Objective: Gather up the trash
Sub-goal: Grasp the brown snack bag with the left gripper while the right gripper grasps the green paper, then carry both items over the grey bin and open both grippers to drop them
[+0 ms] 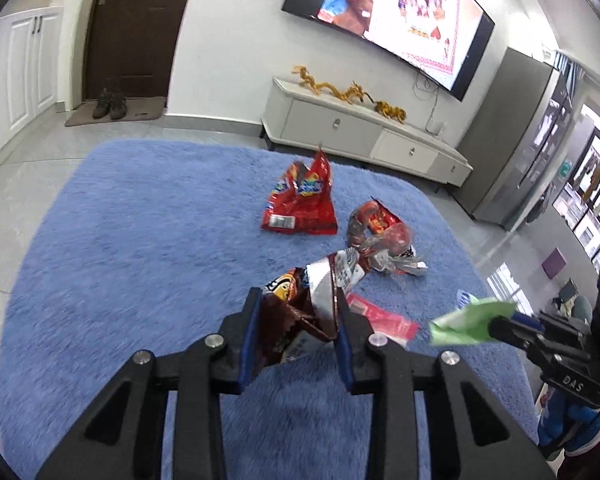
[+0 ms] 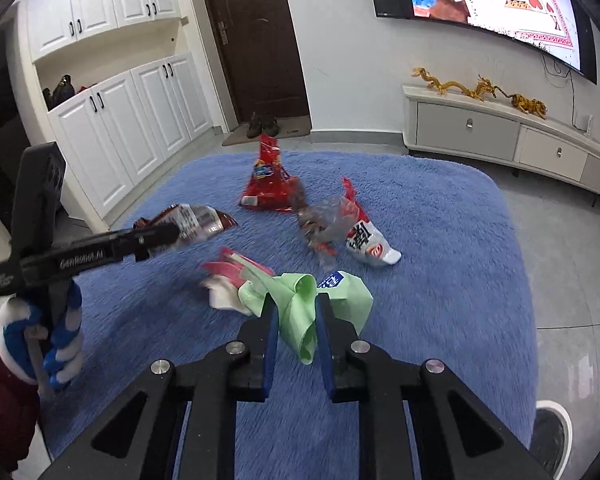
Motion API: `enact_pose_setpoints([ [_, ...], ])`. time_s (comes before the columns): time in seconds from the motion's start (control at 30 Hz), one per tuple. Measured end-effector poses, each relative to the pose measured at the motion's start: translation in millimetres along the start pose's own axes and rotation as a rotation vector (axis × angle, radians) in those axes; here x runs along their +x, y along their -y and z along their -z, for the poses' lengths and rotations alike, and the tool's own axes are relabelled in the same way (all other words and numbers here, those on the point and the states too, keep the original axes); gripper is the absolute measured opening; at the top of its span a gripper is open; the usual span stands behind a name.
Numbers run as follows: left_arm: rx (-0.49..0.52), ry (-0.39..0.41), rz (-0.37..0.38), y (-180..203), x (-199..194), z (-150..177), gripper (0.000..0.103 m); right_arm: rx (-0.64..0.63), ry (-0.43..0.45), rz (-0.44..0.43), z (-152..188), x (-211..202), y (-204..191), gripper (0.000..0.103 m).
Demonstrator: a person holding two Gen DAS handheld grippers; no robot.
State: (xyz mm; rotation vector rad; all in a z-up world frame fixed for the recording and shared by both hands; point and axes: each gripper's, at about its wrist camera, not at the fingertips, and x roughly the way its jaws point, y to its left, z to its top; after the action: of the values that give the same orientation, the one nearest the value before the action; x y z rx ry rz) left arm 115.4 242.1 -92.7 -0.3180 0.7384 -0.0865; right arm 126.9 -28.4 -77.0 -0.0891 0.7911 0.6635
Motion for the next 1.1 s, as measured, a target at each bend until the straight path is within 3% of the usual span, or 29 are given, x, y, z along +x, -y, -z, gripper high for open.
enact_pose_setpoints([
  [0.27,-0.002,0.075,-0.006,6.9,-56.6,0.9,0.031,0.034,0.094,0.034,15.1,-65.1,2.9,0.017],
  [0.53,0.024,0.136,0.026,49.0,-86.3,-4.8,0.031,0.084,0.222,0.106,24.9,-133.2,28.3,0.017],
  [0.8,0.161,0.102,0.132,143.6,-78.1,-5.9,0.031,0.214,0.297,0.191,56.9,-179.6,83.7,0.017],
  [1.1,0.359,-0.057,0.275,293.8,-6.4,22.8,0.031,0.452,0.287,0.289,116.0,-202.5,179.2,0.017],
])
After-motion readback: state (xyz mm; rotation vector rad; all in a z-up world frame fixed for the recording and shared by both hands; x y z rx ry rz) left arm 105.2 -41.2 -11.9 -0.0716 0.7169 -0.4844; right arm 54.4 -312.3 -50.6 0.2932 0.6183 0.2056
